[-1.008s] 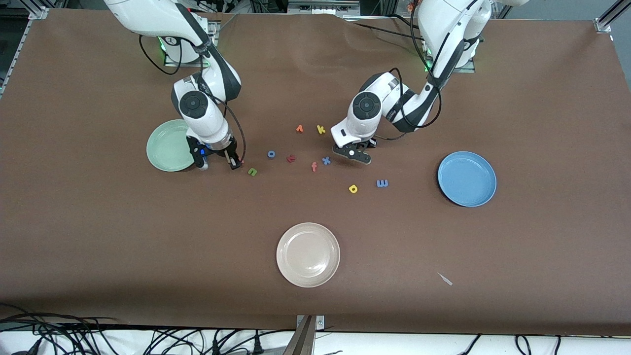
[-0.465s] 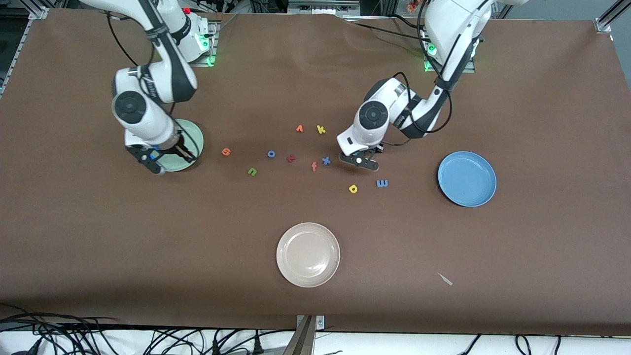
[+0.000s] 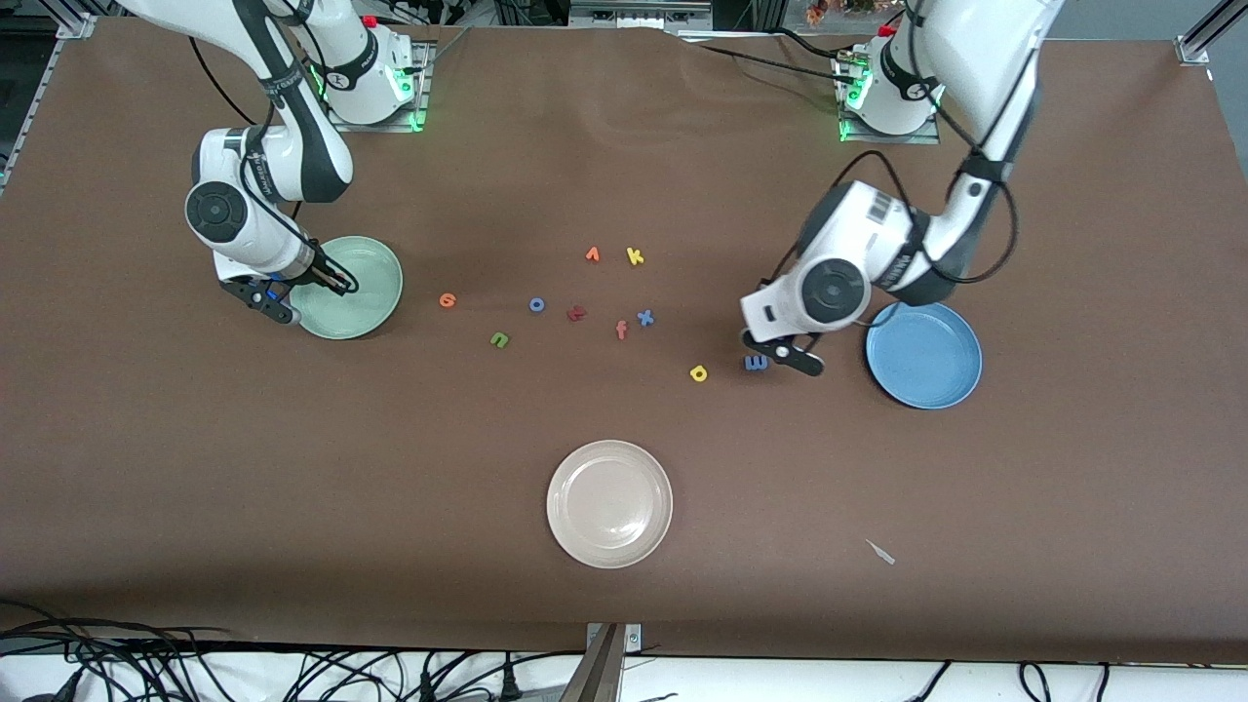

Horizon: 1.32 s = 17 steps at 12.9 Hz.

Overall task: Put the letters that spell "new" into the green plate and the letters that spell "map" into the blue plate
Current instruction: 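Drop the w on the green plate while the left gripper carries the p, then release the p on the blue plate while the right gripper grasps the 6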

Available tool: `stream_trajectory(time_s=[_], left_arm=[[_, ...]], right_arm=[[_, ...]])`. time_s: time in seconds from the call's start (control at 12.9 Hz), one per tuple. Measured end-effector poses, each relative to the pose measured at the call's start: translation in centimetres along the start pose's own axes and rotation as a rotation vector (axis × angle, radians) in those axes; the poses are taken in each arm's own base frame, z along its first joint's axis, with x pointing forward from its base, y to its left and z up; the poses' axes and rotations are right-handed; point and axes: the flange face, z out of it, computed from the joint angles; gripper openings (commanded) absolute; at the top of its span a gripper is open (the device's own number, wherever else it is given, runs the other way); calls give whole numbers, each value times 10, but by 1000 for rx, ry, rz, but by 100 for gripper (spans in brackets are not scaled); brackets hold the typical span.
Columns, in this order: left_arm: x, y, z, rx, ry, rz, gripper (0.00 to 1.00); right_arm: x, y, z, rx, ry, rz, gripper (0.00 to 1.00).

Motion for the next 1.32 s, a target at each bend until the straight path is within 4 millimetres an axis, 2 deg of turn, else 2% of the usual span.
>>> stream_trajectory(time_s=[0.15,0.31,0.47,0.62,0.7,0.78,0.85,0.93,1.01,1.08,1.16,1.32], left_arm=[[-10,-56,-4,-18,-4,62,0],[-21,-109,-2,16,-14,111,0],[-30,-148,3,48,-22,152,0],[-32,-180,16,73,-6,181,0],[-30,-192,26,85,3,192,28],[-28,-201,37,99,10,200,93],[-25,-207,45,101,15,202,100],[-24,-209,49,97,19,201,100],[-23,-208,48,98,23,195,100],[-21,-203,43,94,35,170,100],[-17,-194,37,83,54,121,100],[-5,-157,27,45,86,3,100]], right_arm=[[8,-2,-10,20,28,-8,100],[16,-19,-34,51,74,-33,100],[10,-55,-58,77,105,-66,100],[-9,-92,-68,89,112,-63,100],[-21,-109,-67,91,110,-61,100],[-33,-124,-63,89,103,-53,100],[-42,-136,-57,88,96,-31,99],[-50,-146,-51,91,91,0,99],[-56,-155,-45,100,91,35,95],[-61,-161,-39,104,89,58,87],[-66,-166,-33,109,86,75,87],[-73,-172,-21,129,90,103,85]])
